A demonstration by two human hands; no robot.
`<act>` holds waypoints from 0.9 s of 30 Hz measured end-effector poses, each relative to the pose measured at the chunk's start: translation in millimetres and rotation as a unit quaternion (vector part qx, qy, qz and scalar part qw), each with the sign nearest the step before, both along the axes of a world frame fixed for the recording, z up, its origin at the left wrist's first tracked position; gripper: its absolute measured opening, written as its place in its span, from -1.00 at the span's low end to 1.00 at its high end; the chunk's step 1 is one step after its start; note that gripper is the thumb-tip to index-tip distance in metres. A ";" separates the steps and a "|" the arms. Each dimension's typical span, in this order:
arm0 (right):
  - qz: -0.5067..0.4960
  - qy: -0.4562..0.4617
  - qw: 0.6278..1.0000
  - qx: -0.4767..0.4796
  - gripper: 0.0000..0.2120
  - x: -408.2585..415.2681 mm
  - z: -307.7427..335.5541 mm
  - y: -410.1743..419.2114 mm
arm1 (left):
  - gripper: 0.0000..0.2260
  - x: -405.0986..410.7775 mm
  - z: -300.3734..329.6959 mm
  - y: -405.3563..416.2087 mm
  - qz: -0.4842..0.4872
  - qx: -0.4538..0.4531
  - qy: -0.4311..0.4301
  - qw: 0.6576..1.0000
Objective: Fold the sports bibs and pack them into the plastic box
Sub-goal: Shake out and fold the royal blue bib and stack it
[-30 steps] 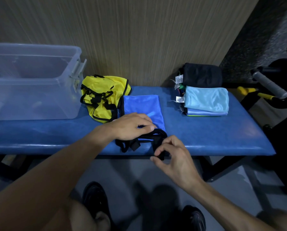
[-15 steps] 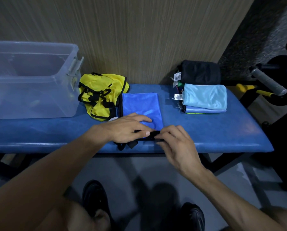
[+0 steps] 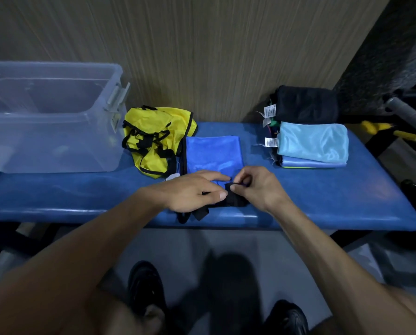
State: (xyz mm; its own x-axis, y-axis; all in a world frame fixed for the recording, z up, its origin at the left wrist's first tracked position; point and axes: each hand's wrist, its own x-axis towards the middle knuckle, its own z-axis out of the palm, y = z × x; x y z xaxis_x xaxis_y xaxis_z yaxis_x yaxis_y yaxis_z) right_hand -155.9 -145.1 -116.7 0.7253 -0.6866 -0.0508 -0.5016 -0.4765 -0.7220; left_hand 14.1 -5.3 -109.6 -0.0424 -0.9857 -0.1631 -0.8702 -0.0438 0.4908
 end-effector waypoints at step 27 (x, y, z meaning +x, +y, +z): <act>0.188 0.176 0.867 -0.426 -0.20 -17.8 10.3 49.0 | -0.46 -59.7 -34.9 95.9 0.402 -0.292 -0.110 0.861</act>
State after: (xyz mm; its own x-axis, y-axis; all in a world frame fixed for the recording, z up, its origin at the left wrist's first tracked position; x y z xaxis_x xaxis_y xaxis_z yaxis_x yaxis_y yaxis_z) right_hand -173.7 -96.1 -106.5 0.9485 -0.3019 0.0955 -0.3131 -0.9394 0.1396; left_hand -45.6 90.6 -144.5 0.6602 -0.5982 0.4543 -0.7488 -0.4769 0.4602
